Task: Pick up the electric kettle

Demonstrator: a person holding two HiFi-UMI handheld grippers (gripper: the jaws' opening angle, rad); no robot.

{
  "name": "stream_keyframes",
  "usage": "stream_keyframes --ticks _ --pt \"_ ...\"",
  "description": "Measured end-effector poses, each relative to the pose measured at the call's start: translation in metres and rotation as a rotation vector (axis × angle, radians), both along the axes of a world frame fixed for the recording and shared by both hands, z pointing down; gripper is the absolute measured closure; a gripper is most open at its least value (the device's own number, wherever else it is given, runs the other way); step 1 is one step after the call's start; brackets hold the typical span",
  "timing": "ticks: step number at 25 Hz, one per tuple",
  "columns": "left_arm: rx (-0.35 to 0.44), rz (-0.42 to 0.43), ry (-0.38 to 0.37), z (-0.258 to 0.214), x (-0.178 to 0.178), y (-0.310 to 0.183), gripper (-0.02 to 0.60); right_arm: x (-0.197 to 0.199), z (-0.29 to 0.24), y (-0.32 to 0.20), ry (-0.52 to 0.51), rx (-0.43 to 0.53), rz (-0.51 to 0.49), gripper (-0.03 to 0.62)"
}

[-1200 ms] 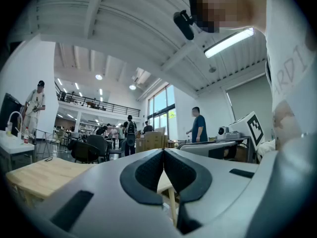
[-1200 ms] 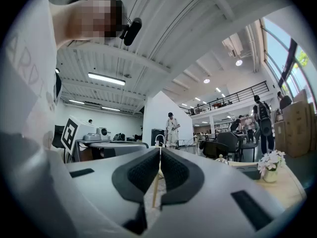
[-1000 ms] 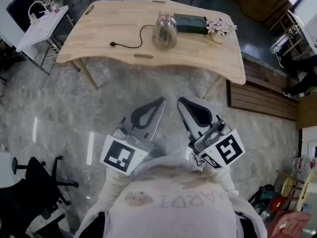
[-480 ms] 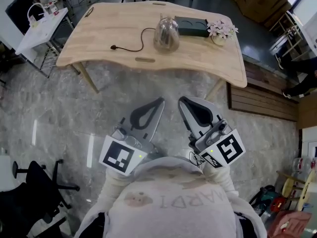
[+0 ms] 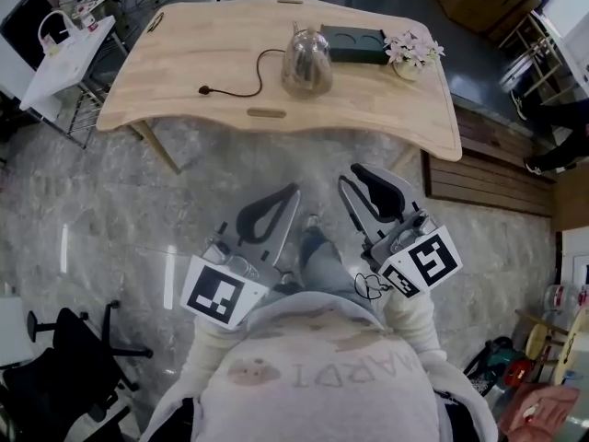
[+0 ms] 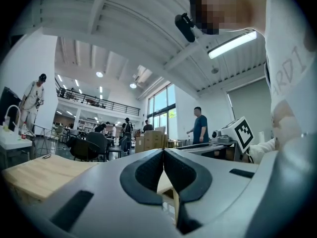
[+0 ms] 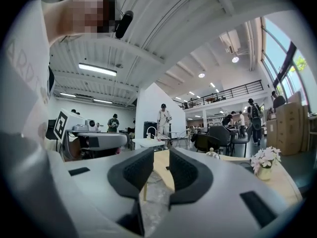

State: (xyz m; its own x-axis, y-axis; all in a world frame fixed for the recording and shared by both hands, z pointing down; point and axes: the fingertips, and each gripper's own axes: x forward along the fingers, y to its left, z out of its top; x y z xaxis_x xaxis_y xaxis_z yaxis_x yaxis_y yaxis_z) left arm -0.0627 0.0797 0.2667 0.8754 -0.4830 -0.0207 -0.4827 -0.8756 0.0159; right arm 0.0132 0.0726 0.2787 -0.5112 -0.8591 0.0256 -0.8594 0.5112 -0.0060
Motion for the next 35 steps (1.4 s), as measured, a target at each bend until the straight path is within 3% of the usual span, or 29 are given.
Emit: stream_keyframes --ticks 14,23,35 --pt "-0.001 -0.113 -0.046 0.002 0.018 -0.127 0.568 0.042 0.047 -0.153 0.006 -0.082 -0.054 0.456" --pt "-0.052 -0.139 -0.069 0.009 0.046 -0.200 0.568 0.086 0.097 -0.237 0.041 -0.224 -0.055 0.419" --pt "-0.103 -0.193 -0.126 0.029 0.069 -0.263 0.568 0.118 0.168 -0.305 0.063 -0.391 -0.127 0.404"
